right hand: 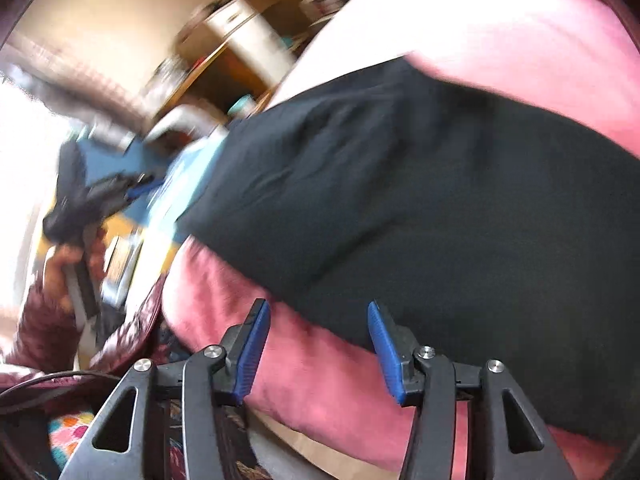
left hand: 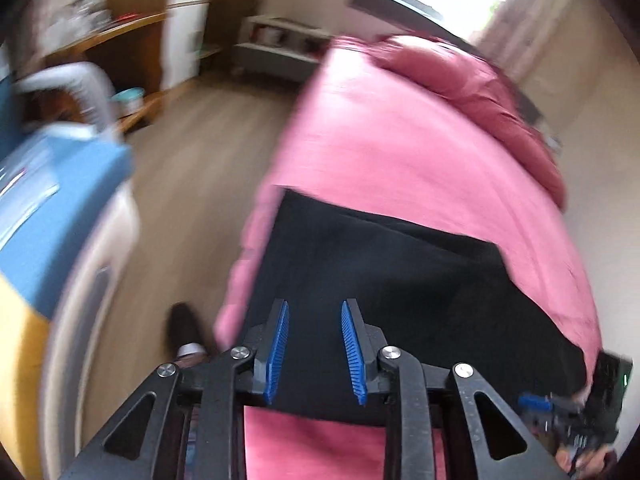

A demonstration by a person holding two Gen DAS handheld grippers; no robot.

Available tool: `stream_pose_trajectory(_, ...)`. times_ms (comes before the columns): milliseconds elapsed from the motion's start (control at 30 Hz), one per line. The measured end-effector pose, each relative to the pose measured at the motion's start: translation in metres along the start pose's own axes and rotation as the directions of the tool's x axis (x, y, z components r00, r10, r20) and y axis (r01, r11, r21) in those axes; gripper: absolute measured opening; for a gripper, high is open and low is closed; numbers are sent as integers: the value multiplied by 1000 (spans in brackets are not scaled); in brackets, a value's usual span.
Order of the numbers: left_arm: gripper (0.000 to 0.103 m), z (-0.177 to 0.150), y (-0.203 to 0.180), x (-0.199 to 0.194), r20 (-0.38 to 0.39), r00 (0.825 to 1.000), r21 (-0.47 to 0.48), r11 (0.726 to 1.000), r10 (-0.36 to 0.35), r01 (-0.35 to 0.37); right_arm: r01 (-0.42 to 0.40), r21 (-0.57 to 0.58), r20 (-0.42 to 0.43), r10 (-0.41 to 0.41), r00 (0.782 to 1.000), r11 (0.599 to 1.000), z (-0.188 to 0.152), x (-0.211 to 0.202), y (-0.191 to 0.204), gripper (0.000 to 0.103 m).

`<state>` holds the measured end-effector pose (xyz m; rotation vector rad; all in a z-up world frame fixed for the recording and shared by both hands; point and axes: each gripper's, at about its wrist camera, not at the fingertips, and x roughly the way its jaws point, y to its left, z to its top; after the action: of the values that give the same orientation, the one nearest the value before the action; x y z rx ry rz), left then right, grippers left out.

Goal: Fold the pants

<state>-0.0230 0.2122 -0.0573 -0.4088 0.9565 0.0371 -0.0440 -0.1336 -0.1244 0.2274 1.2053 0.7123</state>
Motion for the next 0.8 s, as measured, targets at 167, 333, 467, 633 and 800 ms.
stream_pose_trajectory(167, 28, -22, -80, 42, -102, 992, 184, 979, -71, 89, 90, 318, 174, -152, 973, 944, -23, -79, -88, 52)
stream_pose_trajectory(333, 29, -47, -138, 67, -201, 974, 325, 932, -101, 163, 81, 631, 315, -351, 882, 771, -79, -171, -183, 51)
stream_pose_trajectory(467, 29, -54, -156, 78, -253, 962, 367, 910, -102, 193, 13, 791, 363, -488, 794, 611, -126, -228, -242, 47)
stream_pose_trajectory(633, 29, -54, -165, 86, -281, 956, 379, 906, -85, 192, -140, 900, 380, -584, 718, 414, -191, -259, -300, 47)
stream_pose_trajectory(800, 29, -53, -163, 87, -286, 955, 385, 904, -74, 186, -249, 910, 406, -594, 695, 331, -210, -257, -344, 37)
